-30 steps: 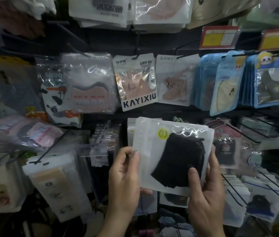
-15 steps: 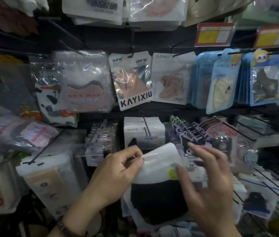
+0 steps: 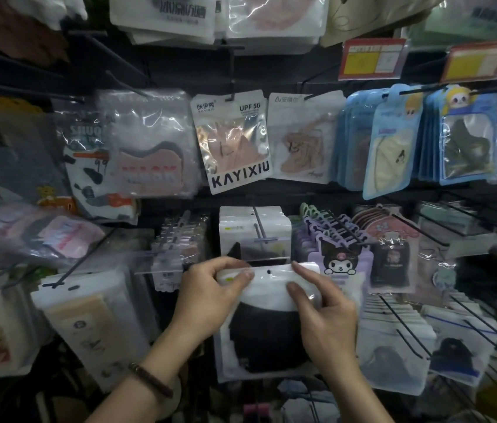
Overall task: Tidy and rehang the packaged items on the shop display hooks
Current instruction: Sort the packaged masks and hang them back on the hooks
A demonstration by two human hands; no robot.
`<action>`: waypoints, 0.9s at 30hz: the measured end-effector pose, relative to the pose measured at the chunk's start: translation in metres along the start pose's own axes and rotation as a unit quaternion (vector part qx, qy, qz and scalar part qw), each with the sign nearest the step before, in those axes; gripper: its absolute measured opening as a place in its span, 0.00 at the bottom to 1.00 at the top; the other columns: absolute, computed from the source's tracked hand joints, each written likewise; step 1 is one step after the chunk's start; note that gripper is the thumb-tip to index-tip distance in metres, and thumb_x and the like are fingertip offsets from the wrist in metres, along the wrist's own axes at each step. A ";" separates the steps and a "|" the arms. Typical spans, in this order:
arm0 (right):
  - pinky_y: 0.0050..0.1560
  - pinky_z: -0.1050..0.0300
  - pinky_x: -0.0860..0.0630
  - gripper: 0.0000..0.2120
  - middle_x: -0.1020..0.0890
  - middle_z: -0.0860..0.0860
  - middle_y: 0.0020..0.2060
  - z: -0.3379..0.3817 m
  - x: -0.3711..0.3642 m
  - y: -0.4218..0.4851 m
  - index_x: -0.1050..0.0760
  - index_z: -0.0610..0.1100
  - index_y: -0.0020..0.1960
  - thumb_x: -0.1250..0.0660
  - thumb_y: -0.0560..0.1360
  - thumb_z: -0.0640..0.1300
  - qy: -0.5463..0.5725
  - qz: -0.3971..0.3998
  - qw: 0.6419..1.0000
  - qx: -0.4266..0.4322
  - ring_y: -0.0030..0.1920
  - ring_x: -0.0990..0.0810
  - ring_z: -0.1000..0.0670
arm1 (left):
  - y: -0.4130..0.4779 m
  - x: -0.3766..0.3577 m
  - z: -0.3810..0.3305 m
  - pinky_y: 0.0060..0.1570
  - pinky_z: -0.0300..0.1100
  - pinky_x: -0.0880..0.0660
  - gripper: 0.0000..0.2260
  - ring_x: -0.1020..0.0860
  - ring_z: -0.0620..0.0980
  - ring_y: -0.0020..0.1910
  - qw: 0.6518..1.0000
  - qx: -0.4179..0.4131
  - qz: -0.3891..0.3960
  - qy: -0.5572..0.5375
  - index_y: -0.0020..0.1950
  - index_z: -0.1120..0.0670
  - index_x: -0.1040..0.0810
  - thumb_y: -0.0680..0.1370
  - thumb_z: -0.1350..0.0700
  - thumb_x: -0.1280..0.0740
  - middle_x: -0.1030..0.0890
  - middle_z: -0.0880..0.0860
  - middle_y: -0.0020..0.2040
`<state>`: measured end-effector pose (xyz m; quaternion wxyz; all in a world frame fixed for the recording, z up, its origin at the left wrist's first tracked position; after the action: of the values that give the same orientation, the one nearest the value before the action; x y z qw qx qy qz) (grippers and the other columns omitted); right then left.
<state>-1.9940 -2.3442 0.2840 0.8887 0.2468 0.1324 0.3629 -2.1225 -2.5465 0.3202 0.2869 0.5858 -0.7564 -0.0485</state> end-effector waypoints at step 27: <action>0.56 0.74 0.28 0.15 0.16 0.55 0.52 -0.001 -0.020 0.040 0.16 0.56 0.64 0.24 0.79 0.43 -0.097 0.009 0.993 0.073 0.55 0.19 0.62 | 0.010 -0.002 -0.002 0.49 0.26 0.27 0.11 0.22 0.38 0.50 0.988 -0.132 -0.078 0.019 0.62 0.44 0.12 0.82 0.56 0.27 0.20 0.45 0.53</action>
<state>-2.0317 -2.3330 0.3056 0.8738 0.3461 0.0697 0.3344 -2.1292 -2.5411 0.3254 0.3717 0.6008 -0.6897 -0.1586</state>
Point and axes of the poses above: each hand's wrist, its own y-axis towards the middle knuckle, its own x-axis out of the back of the hand, z = x × y, the point moved 10 cm from there along y, towards the middle knuckle
